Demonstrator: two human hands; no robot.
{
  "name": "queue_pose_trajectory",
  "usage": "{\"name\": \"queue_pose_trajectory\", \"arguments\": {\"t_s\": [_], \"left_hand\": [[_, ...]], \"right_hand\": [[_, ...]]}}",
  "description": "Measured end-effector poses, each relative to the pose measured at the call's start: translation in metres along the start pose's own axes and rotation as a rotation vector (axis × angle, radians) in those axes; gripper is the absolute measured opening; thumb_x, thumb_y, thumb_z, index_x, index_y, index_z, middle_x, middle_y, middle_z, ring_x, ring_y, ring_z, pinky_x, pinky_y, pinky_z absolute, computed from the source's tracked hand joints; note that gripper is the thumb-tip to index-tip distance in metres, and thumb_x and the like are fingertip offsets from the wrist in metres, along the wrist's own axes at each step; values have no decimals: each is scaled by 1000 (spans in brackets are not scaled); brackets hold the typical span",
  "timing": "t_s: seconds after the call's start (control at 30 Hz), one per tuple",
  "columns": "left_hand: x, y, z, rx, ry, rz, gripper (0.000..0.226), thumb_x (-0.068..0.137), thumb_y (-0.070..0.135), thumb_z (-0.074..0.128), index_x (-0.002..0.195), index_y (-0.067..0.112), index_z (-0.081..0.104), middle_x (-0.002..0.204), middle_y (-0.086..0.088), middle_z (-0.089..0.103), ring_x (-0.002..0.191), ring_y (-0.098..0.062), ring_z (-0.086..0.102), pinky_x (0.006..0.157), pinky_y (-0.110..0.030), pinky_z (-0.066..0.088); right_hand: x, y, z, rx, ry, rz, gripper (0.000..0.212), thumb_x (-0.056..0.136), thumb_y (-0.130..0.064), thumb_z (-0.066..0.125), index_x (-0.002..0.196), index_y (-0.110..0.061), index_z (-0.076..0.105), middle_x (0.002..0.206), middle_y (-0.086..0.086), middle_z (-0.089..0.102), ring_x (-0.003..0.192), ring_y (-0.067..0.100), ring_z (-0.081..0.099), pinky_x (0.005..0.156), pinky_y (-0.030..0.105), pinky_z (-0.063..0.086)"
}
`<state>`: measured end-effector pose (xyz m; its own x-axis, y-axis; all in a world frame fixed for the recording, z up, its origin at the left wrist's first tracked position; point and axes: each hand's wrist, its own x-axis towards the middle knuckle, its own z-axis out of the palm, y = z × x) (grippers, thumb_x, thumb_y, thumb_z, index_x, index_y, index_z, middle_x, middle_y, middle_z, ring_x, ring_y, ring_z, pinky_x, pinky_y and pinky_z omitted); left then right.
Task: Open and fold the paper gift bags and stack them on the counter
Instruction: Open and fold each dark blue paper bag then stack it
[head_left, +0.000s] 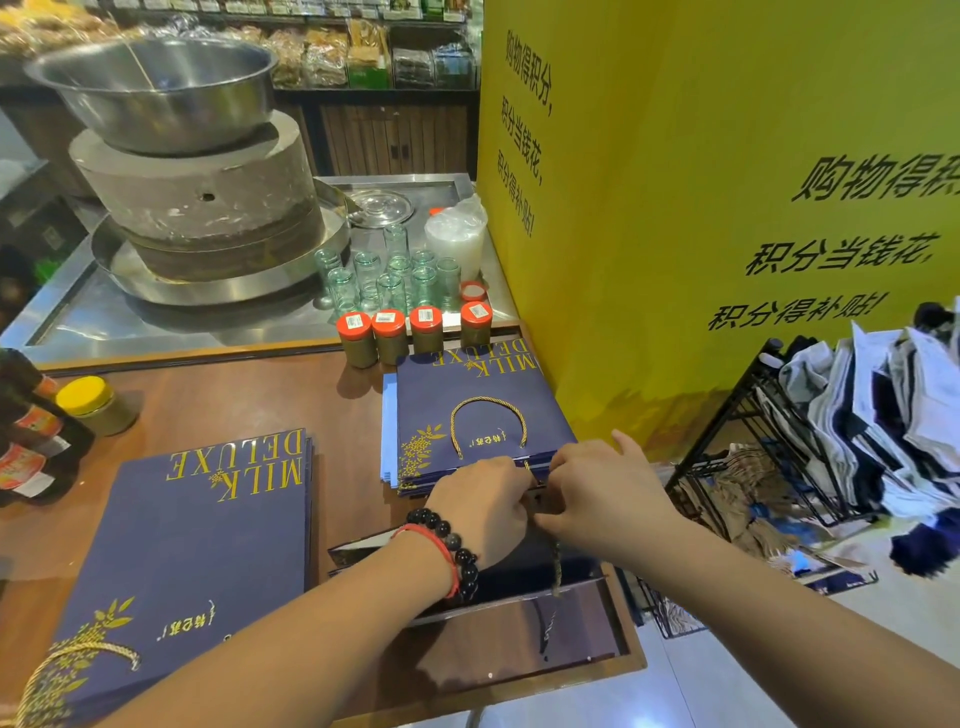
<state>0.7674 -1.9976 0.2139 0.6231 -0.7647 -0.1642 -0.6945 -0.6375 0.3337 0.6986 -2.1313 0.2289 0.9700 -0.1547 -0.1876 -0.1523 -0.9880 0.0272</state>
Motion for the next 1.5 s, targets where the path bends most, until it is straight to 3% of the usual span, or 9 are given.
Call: {"name": "queue_pose_trajectory", "arguments": {"t_s": [0.27, 0.57, 0.8, 0.87, 0.97, 1.13, 1.23, 1.37, 1.5], "left_hand": [[0, -5, 1, 28, -23, -7, 21, 90, 13, 43, 104, 17, 58, 105, -7, 55, 99, -34, 55, 68, -35, 37], [0, -1, -1, 47, -20, -19, 10, 93, 19, 43, 95, 16, 53, 103, -9, 55, 98, -34, 56, 68, -35, 36], [1, 1, 2, 40, -28, -19, 9, 92, 25, 48, 94, 17, 53, 103, -8, 54, 97, -33, 56, 68, -35, 38], [4, -5, 1, 35, -19, -40, 7, 91, 23, 47, 91, 18, 52, 101, -7, 54, 96, -33, 57, 71, -37, 44], [7, -13, -1, 27, -18, -39, 16, 90, 18, 44, 96, 16, 59, 98, -6, 54, 96, -32, 57, 79, -44, 50], [2, -16, -2, 39, 38, -28, 20, 94, 26, 43, 102, 21, 60, 103, 0, 56, 100, -27, 57, 80, -42, 50], [-3, -23, -8, 23, 61, -30, 22, 94, 40, 48, 100, 23, 61, 103, 2, 59, 99, -23, 57, 80, -36, 49], [-16, -34, -11, 39, 44, -19, 19, 96, 36, 50, 103, 25, 62, 105, 3, 61, 103, -21, 57, 78, -32, 46], [-24, -39, -10, 12, 57, -21, 15, 94, 30, 50, 99, 26, 64, 102, 5, 62, 101, -21, 57, 76, -31, 46]], "right_hand": [[-1, -13, 2, -47, 15, -41, 23, 98, -28, 40, 99, -22, 62, 107, 1, 61, 110, 25, 55, 115, 49, 10], [2, -1, 26, 319, 134, -111, 21, 91, -32, 48, 73, -23, 52, 102, -4, 48, 93, 18, 55, 117, 46, 15], [2, 7, 31, 451, 255, -230, 27, 78, -28, 53, 53, -17, 55, 97, 0, 59, 80, 21, 56, 78, 33, 44], [2, 6, 21, 653, 304, -168, 28, 71, -19, 55, 47, -24, 43, 92, 2, 63, 76, 18, 61, 67, 28, 45], [6, 11, 9, 896, 405, 33, 42, 68, -8, 59, 40, -26, 35, 86, 2, 67, 84, 15, 68, 71, 27, 49], [4, 13, 0, 877, 257, 102, 27, 75, -11, 64, 51, -18, 53, 61, 2, 59, 60, 14, 50, 58, 31, 38], [4, 17, -2, 948, 224, 182, 33, 78, -8, 67, 52, -16, 48, 51, -5, 43, 52, 6, 35, 53, 27, 29], [5, 23, -10, 1155, 110, 204, 28, 83, -3, 64, 56, -8, 56, 55, -6, 60, 55, 4, 51, 58, 18, 39], [13, 26, -19, 1197, -21, 212, 29, 92, -18, 57, 71, -1, 65, 72, 7, 73, 72, 18, 66, 80, 36, 51]]}}
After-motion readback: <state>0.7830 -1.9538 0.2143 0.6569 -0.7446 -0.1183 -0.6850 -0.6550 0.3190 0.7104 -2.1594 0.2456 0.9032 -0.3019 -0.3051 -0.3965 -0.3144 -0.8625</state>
